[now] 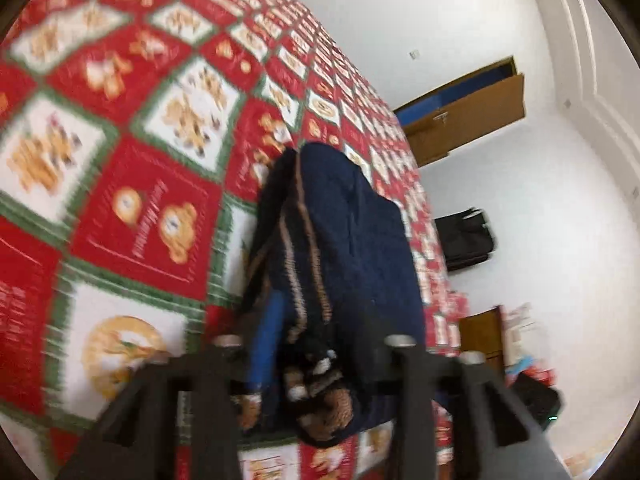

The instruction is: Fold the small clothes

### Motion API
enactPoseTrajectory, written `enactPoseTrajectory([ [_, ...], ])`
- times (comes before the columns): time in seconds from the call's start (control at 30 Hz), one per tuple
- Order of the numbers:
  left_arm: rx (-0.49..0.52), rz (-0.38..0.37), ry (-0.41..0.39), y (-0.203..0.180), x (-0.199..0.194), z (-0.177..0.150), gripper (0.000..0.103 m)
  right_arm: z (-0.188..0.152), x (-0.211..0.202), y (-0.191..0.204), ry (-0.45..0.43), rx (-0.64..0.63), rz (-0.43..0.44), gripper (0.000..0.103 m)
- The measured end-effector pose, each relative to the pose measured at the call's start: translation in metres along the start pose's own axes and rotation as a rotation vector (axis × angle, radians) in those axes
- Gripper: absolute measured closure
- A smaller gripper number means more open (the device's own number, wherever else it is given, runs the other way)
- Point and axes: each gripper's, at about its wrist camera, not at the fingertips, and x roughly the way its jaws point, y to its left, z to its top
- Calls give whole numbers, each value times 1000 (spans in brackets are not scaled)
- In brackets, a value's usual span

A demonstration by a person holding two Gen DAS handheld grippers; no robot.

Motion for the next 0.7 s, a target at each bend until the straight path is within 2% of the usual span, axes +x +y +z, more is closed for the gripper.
enactPoseTrajectory([
  [0.13,95,76,-8,-15,-5,4,44,2,37,25,38,-13,-6,33],
  [0.23,81,95,-20,-10,-5,10,44,8,65,42,62,-8,-15,33],
  [0.33,64,100,-35,-4,-6,9,44,16,95,56,60,-66,-151,33],
  [0.47,106,164,-57,-5,-8,3,44,18,142,49,180,-49,-293,33],
  [0.5,112,168,-59,-5,-9,3,44,14,143,55,168,-96,-326,33],
  [0.57,122,175,-57,-3,-13,2,44,6,146,68,207,-237,-393,35],
  [0.6,127,182,-55,-3,-13,2,44,0,147,73,225,-318,-429,40],
  [0.63,138,192,-55,-3,-15,3,44,-4,144,72,229,-357,-459,54],
  [0.67,151,200,-62,-5,-17,2,44,-2,135,68,222,-338,-462,70],
  [0.7,162,211,-71,-6,-18,2,44,2,127,62,214,-299,-453,78],
])
